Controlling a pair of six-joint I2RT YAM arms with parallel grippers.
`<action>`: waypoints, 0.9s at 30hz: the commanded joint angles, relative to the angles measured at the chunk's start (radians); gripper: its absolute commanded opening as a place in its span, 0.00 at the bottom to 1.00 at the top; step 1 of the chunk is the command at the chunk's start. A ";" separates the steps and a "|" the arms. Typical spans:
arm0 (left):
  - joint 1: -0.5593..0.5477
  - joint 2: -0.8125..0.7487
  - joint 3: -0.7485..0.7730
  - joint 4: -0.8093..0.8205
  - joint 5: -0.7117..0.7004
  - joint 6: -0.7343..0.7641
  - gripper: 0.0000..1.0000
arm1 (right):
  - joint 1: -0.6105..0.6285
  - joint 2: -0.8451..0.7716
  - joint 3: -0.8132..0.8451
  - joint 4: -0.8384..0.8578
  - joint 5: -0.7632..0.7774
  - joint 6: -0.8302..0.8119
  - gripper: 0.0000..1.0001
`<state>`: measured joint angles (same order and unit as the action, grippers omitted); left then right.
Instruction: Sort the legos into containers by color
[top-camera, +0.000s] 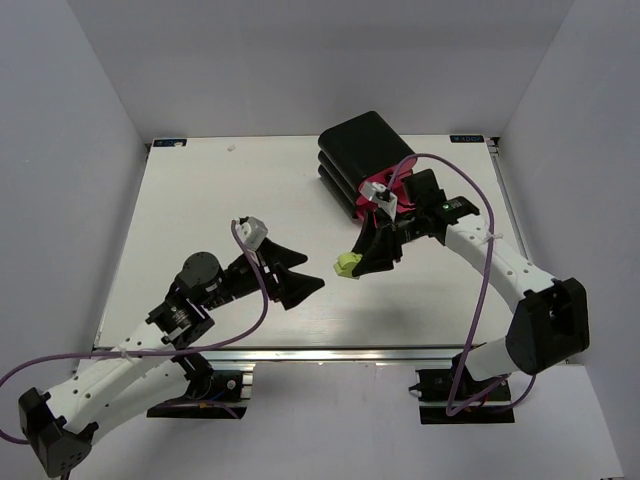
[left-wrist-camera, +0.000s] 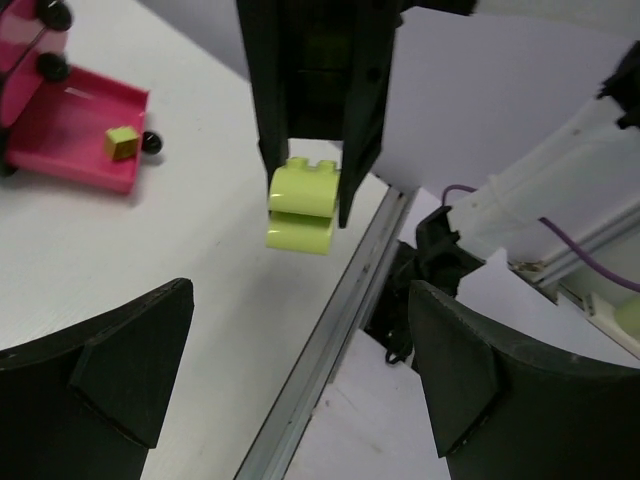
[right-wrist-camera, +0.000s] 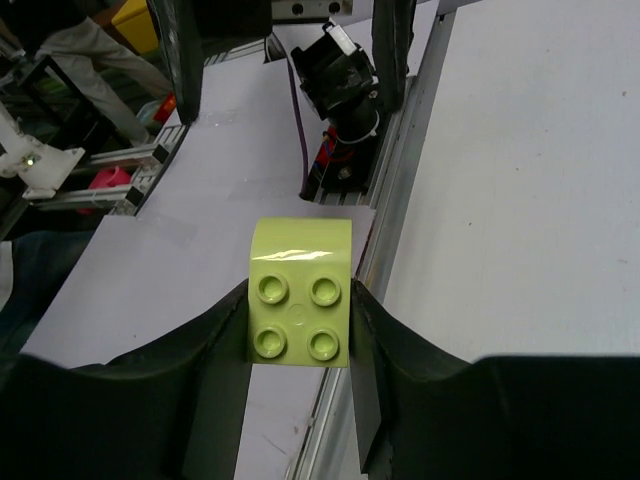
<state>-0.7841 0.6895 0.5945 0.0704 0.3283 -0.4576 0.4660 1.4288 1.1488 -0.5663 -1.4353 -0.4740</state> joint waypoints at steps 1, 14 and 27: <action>-0.004 0.021 0.004 0.127 0.116 -0.016 0.98 | -0.018 -0.002 0.069 -0.256 -0.168 -0.228 0.00; -0.004 0.192 0.067 0.169 0.164 -0.009 0.98 | -0.006 0.154 0.250 -0.745 -0.180 -0.654 0.00; -0.004 0.278 0.093 0.204 0.183 -0.007 0.98 | -0.006 0.174 0.247 -0.742 -0.175 -0.664 0.00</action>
<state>-0.7849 0.9558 0.6609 0.2424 0.4843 -0.4713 0.4587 1.6035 1.3643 -1.2823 -1.4696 -1.1084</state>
